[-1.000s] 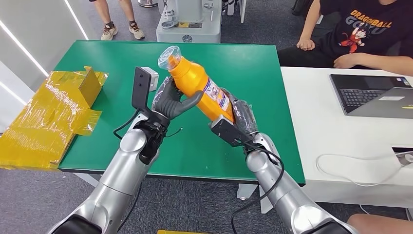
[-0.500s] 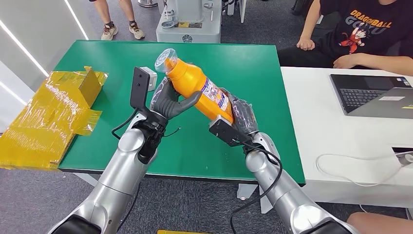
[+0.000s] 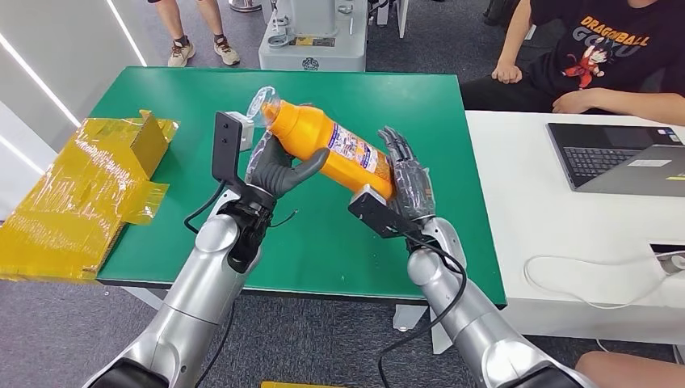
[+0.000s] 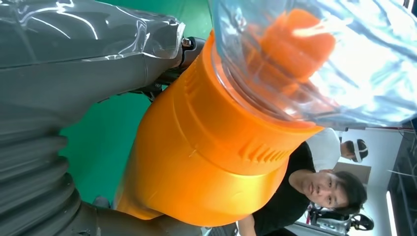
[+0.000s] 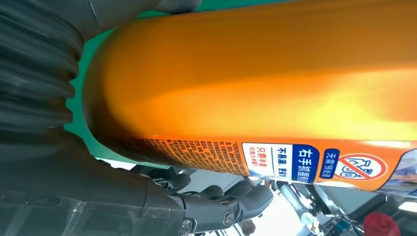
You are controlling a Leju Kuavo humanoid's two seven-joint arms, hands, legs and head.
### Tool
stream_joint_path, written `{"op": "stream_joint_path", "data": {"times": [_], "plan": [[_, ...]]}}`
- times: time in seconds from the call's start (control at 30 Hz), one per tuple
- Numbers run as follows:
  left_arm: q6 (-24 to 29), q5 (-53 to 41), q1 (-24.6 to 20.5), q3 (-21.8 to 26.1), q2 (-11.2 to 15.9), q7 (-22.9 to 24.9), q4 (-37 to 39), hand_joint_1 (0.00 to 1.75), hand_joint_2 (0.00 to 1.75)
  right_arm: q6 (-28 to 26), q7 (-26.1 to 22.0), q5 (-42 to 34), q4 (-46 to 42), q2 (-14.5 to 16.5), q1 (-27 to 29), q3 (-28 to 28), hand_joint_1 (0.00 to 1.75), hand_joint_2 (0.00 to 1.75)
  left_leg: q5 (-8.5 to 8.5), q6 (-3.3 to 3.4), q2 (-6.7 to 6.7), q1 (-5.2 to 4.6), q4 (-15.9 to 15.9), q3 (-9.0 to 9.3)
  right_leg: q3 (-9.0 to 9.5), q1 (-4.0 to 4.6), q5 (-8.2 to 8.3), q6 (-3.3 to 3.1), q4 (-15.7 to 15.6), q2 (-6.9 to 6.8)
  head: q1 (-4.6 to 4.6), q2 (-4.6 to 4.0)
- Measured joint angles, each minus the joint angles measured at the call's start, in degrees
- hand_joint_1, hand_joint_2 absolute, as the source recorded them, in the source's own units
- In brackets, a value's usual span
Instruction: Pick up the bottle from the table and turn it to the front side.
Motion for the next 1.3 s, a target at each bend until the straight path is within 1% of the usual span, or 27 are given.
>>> {"op": "stream_joint_path", "data": {"times": [0.17,0.3,0.43,0.6,0.73,0.87,1.1,1.3], "plan": [[0.5,-0.1,0.1,0.2,0.0,-0.1,0.0,1.75,1.75,-1.2,-1.1,-0.2,-1.7,-0.2,1.3,-0.4,0.00,1.75,0.00,0.00,0.00,0.00,0.0,0.00,0.00,0.00,0.00,0.00,0.0,0.00,0.01,0.00],[1.4,-0.4,0.1,0.3,0.0,-0.6,0.0,1.75,1.75,-3.5,-2.6,-1.6,-4.6,-0.3,3.3,-1.3,0.00,1.75,0.00,0.00,0.00,0.00,0.0,-0.01,0.00,0.00,0.00,0.00,0.0,-0.01,0.01,0.00],[4.0,-2.6,0.3,0.5,0.3,-1.2,0.0,1.75,1.75,-5.8,-2.7,-4.1,-9.4,-0.5,5.9,-2.4,0.00,1.75,-0.01,0.00,0.02,0.00,0.0,-0.01,0.00,0.00,0.00,0.00,0.0,0.02,0.01,0.00],[7.9,-7.1,1.6,1.2,2.3,-1.8,-0.3,1.75,1.75,-10.0,-3.7,-9.8,-18.4,-1.3,9.9,-5.0,0.00,1.75,0.00,-0.01,0.01,0.01,0.0,0.00,-0.02,0.01,-0.01,-0.01,0.0,0.02,0.01,0.00],[10.2,-11.0,1.8,1.6,3.9,-2.4,-0.5,1.75,1.75,-11.5,-5.9,-10.9,-25.0,-1.8,13.6,-5.8,0.00,1.75,-0.01,-0.01,0.02,0.01,0.0,-0.01,-0.02,0.01,-0.02,-0.01,0.0,0.03,0.02,0.00],[10.8,-12.7,2.0,1.7,5.6,-3.1,-0.5,1.75,1.75,-11.8,-7.1,-10.7,-30.4,-2.2,16.9,-6.2,0.00,1.75,-0.01,-0.01,0.02,0.01,0.0,-0.01,-0.02,0.00,-0.03,0.00,0.0,0.03,0.01,0.00],[11.7,-13.8,2.0,2.0,7.5,-3.4,-0.5,1.75,1.75,-11.8,-8.0,-9.4,-35.3,-2.4,19.7,-6.8,0.00,1.75,-0.01,-0.01,0.02,0.01,0.0,-0.01,-0.01,0.00,-0.02,-0.01,0.0,0.03,0.01,0.00],[12.7,-15.1,0.6,3.8,9.9,-3.8,-0.5,1.75,1.75,-11.8,-8.4,-9.1,-37.5,-2.4,22.2,-6.8,0.00,1.75,0.00,-0.02,0.03,0.02,0.0,-0.01,-0.03,0.02,-0.02,-0.02,0.0,0.04,0.01,0.00]]}}
